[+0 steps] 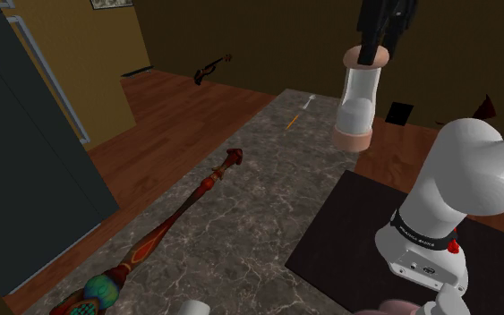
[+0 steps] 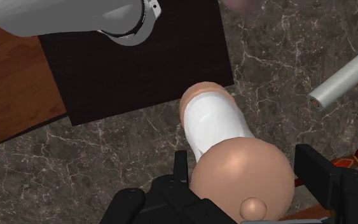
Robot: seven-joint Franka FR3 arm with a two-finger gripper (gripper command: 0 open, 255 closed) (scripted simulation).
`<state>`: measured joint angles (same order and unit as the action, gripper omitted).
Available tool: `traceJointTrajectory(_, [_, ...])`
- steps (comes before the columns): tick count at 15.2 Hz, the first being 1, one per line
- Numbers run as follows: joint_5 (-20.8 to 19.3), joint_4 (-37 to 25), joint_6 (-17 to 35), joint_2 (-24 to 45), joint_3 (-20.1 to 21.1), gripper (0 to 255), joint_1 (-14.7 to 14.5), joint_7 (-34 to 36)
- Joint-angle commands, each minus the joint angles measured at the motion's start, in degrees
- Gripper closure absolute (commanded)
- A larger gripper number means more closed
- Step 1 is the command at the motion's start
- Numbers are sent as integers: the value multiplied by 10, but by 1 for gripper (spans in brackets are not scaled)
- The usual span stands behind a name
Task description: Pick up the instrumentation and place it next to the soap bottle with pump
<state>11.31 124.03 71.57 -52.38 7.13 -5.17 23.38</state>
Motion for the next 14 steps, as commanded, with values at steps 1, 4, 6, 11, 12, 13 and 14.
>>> traceJointTrajectory(1, [19,7,-15,-26,18,255,-5,23])
traceJointTrajectory(4, [49,13,-37,-60,45,255,-12,57])
traceJointTrajectory(6, [71,14,-51,-80,64,255,-16,81])
traceJointTrajectory(11, [131,5,-85,-124,112,255,-25,143])
traceJointTrajectory(12, [143,2,-91,-131,121,255,-27,156])
traceJointTrajectory(13, [156,-2,-97,-138,131,255,-28,169])
traceJointTrajectory(14, [169,-7,-103,-144,140,255,-29,183])
